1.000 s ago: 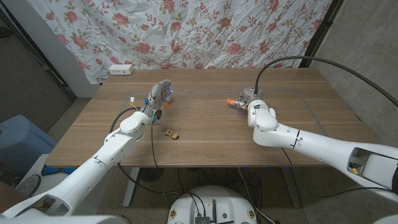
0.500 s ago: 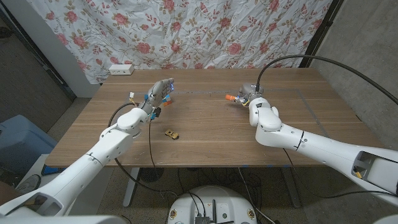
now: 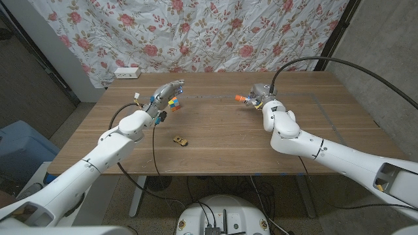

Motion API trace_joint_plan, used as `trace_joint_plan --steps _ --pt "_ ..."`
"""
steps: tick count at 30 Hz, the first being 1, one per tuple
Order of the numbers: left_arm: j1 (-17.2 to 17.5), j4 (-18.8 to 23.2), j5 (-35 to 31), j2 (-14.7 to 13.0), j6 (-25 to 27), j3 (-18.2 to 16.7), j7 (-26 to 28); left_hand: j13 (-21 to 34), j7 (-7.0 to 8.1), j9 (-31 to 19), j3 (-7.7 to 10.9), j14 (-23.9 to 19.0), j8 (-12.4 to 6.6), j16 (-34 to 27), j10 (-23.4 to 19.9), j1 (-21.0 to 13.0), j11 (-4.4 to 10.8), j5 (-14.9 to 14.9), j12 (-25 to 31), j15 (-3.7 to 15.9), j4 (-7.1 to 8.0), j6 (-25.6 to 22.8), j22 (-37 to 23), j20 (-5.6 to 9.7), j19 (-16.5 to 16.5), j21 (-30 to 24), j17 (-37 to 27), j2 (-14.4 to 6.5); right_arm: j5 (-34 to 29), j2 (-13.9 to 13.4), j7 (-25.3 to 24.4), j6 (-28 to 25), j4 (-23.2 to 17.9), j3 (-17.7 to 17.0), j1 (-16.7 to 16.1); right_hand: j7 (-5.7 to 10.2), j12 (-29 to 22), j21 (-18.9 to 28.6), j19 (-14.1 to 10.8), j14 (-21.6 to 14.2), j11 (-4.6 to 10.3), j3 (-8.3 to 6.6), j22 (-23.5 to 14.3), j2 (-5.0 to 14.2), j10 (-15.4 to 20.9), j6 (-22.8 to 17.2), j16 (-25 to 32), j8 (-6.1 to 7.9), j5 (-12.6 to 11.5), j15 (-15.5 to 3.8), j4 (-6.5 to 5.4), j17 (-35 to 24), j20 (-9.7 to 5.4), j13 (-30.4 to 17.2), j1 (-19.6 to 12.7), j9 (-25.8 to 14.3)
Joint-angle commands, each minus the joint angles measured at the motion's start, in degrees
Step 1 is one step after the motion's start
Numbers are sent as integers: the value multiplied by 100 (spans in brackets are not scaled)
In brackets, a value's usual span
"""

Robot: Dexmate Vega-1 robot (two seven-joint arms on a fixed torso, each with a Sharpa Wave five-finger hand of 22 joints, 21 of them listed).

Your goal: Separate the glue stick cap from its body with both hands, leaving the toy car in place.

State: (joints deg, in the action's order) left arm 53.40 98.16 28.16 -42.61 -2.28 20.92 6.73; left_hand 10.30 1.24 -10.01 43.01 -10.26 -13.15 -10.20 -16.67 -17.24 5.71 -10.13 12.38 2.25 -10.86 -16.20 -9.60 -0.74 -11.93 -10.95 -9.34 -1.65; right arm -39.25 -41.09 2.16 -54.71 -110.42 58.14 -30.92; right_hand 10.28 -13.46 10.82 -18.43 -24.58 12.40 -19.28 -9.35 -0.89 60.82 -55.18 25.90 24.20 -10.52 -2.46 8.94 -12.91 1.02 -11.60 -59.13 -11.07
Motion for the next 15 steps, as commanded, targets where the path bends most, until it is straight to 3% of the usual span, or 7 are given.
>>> trace_joint_plan --steps 1,8,15 --pt "-137 152 -353 -219 59 62 -126 22 74 -25 -5 -110 -79 -38 -140 -236 26 -27 38 16 -49 -206 0 -9 -119 -18 -21 102 -191 -26 -28 286 -188 -270 -221 274 23 3 -58 -65 -1 26 -12 56 54 -317 29 -8 -41 -696 -18 -28 3 -29 22 -14" --pt "-283 84 -433 -253 28 141 -363 31 70 -29 -37 -108 -91 -18 -159 -411 -13 -27 8 -114 -44 -280 -3 -29 -69 20 -28 243 -203 -42 -8 500 -283 -448 -360 275 34 -1 -56 -50 -1 30 -12 62 53 -319 27 -16 -41 -703 -15 -29 1 -31 15 -14" --pt "-411 41 -427 -311 42 187 -626 38 83 -32 -72 -27 -57 8 -127 -536 44 -29 -27 -146 -37 -225 -6 -58 -14 40 -34 356 -290 -38 -26 673 -334 -575 -470 275 46 -3 -60 -41 1 33 -12 69 50 -318 27 -26 -40 -710 -8 -30 5 -33 1 -14"
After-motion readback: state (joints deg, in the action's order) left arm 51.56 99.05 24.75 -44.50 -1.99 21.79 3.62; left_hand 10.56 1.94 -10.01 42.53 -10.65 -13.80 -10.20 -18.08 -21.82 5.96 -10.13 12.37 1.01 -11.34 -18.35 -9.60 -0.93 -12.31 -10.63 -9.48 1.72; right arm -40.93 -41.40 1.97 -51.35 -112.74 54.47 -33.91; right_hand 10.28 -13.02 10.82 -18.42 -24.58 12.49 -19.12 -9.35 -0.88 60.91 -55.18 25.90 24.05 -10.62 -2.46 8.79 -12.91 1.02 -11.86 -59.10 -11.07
